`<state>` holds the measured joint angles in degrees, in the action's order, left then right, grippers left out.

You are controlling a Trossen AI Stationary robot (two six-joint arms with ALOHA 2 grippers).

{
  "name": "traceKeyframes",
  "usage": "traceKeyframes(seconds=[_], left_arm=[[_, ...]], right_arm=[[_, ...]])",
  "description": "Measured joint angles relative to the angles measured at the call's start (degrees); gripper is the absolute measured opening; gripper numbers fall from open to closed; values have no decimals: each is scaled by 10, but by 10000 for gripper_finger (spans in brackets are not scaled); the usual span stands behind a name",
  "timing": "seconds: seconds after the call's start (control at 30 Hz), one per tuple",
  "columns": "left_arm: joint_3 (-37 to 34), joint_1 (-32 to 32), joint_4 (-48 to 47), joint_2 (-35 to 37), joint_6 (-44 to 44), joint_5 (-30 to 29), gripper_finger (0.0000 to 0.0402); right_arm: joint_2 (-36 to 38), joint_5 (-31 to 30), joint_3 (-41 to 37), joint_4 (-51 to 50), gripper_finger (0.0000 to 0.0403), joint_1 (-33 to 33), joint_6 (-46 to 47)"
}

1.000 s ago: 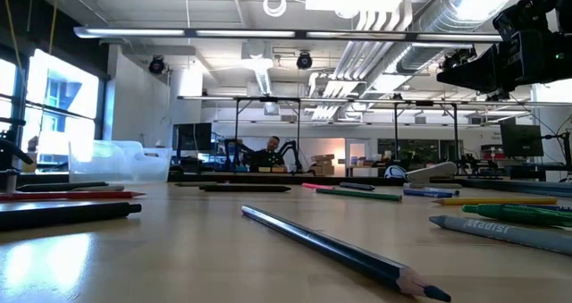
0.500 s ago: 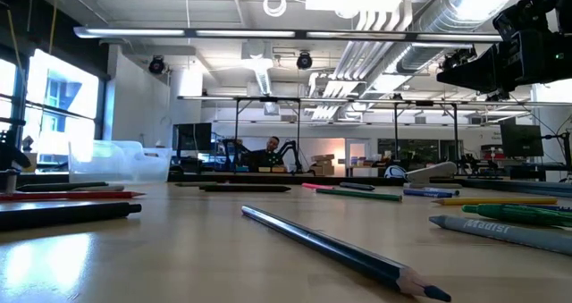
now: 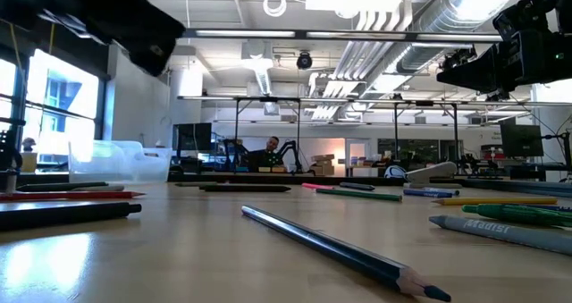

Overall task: Sort crayons/erasers/pens/pencils in bins
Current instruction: Put the top blue crayon into the bottom transparent bin

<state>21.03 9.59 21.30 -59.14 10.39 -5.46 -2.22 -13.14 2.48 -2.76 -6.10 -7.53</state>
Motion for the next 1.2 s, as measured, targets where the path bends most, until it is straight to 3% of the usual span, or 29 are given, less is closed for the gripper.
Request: traceKeyframes(seconds=[0.17, 0.3, 0.67, 0.83, 0.93, 1.2], left_arm=[[-25, -90, 147, -38, -56, 78, 0], [-31, -132, 236, -74, -96, 97, 0], [-31, -190, 330, -133, -121, 137, 0], [-38, -195, 344, -130, -125, 138, 0], [-73, -203, 405, -130, -117, 140, 0], [-175, -248, 596, -130, -70, 121, 0]], right_arm=[[0, 0, 0, 0, 0, 0, 0], [0, 0, 0, 0, 0, 0, 0], [0, 0, 0, 21, 0, 0, 12], [0, 0, 0, 80, 0, 0, 65], [0, 0, 0, 129, 0, 0, 103], [-1, 0, 0, 281, 0, 0, 85]])
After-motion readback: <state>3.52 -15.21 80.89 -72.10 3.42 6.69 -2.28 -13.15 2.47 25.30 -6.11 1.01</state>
